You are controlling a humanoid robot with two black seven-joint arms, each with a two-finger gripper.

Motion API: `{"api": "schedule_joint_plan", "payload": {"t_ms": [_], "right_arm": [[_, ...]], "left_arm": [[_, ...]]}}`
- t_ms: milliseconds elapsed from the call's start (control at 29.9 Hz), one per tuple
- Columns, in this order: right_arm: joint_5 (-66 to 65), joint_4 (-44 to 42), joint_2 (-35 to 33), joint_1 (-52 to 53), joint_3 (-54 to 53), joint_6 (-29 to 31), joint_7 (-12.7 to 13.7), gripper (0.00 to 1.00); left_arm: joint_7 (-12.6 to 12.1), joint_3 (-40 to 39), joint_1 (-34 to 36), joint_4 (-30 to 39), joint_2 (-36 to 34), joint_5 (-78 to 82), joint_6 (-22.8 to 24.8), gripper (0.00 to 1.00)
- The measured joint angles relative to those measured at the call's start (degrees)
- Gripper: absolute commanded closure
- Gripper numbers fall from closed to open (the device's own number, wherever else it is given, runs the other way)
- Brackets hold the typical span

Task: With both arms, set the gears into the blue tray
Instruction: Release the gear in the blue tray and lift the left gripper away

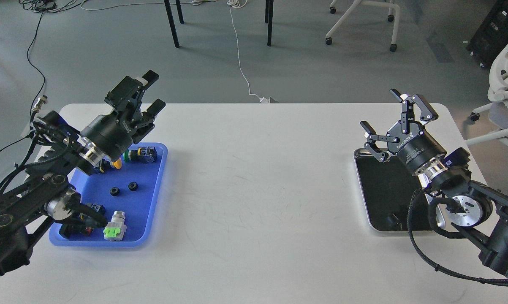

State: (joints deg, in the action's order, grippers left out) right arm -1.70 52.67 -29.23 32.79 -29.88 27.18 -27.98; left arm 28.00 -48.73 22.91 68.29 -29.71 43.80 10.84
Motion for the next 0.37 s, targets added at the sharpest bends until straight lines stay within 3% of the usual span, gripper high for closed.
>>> {"api": "schedule_joint_plan", "payload": {"t_ms": [100,368], "right_arm": [[0.02,-0.03,-0.02,0.0,0.09,0.05,0.0,0.01],[0.12,0.01,0.03,-0.72,-0.41,-0.2,-0.01,0.01]], "left_arm": [[-0.14,-5.65,-4.86,-0.21,4.77,-1.27,0.53,0.02],[-3.87,-11.82,-10.51,-1.09,11.23,-2.77,6.1,0.02]]}}
